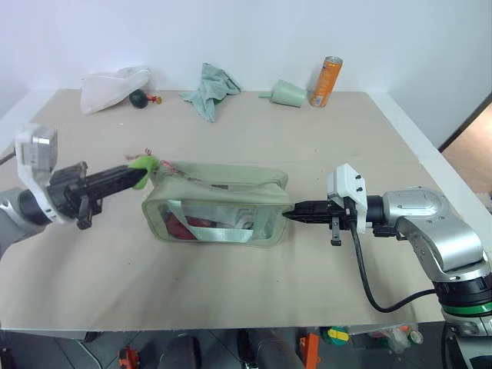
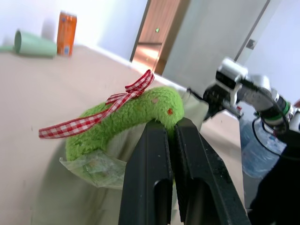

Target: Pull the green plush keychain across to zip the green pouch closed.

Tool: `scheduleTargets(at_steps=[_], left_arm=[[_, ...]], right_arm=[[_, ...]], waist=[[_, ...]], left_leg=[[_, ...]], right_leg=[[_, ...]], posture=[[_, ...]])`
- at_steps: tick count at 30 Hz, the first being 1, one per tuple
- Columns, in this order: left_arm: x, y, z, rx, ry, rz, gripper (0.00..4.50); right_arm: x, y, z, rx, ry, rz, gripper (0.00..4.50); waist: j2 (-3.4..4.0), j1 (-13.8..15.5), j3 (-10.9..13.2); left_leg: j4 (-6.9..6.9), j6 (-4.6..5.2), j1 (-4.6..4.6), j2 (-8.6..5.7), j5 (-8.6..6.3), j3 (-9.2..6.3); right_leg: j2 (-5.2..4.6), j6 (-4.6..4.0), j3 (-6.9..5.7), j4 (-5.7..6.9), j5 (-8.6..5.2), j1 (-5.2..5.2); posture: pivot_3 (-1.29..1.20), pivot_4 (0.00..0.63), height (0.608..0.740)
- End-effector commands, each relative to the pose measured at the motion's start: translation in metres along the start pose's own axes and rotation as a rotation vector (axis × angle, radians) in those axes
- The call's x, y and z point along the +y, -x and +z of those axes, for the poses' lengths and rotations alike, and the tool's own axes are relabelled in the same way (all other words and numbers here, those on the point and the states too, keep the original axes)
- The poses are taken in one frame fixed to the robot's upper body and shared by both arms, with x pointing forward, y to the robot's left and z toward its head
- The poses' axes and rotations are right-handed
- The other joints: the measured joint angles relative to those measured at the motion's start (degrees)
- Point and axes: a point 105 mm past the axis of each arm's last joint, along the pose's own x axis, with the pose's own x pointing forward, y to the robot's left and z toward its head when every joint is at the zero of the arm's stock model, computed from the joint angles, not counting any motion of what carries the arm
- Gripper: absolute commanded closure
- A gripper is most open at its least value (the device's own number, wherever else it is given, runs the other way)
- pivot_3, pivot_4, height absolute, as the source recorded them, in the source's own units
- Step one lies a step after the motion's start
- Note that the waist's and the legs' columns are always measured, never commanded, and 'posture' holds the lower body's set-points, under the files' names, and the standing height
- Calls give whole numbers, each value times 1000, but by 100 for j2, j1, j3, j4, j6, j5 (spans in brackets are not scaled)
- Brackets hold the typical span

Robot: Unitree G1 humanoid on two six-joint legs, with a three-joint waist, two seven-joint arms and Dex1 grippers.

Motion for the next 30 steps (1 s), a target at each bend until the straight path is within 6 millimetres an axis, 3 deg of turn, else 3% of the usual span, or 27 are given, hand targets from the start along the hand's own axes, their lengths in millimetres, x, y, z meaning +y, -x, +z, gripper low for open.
scheduleTargets(at_steps=[1, 10, 11, 13, 20, 22, 30], left_arm=[[-13, -22, 0, 47, -30, -93, 4475], [-21, -47, -33, 218, -46, -195, 4475], [-19, -48, -34, 217, -37, -192, 3814], [-17, -47, -33, 211, -17, -187, 3287], [-16, -44, -22, 161, -50, -178, 688], [-18, -42, -16, 134, -53, -187, 182], [-26, -20, 11, 49, -67, -156, 37]], right_arm=[[1, -3, 7, -8, 35, 14, 4500], [3, -2, 8, -12, 33, 1, 4500], [4, -2, 8, -12, 32, -1, 4500], [5, -1, 8, -11, 28, -4, 4500], [5, -1, 8, -10, 26, -9, 4500], [5, -1, 8, -11, 27, -8, 4500], [2, -4, 9, -17, 38, 1, 4500]], waist=[[0, -5, 0], [0, -11, 0], [0, -8, 0], [0, -9, 0], [0, -9, 0], [0, -10, 0], [1, -17, 1]], left_leg=[[0, 0, 0, 0, 0, 1], [-3, 0, 3, 9, 0, 1], [-3, 0, 3, 9, 0, 1], [-2, 0, 4, 9, 0, 1], [-1, 0, 5, 9, 0, 2], [-1, -1, 5, 10, 0, 2], [-2, -1, 4, 16, 0, 2]], right_leg=[[0, 1, 2, 0, 0, 0], [19, 4, 15, 0, 2, -1], [20, 4, 14, 0, 2, -1], [19, 4, 15, 0, 2, 0], [20, 5, 15, 0, 3, 1], [20, 5, 15, 0, 3, 1], [24, 5, 15, 0, 3, -1]], posture=[[0, 150, 740], [0, 150, 740], [0, 150, 740], [0, 150, 740], [0, 150, 740], [0, 150, 740], [0, 150, 740]])
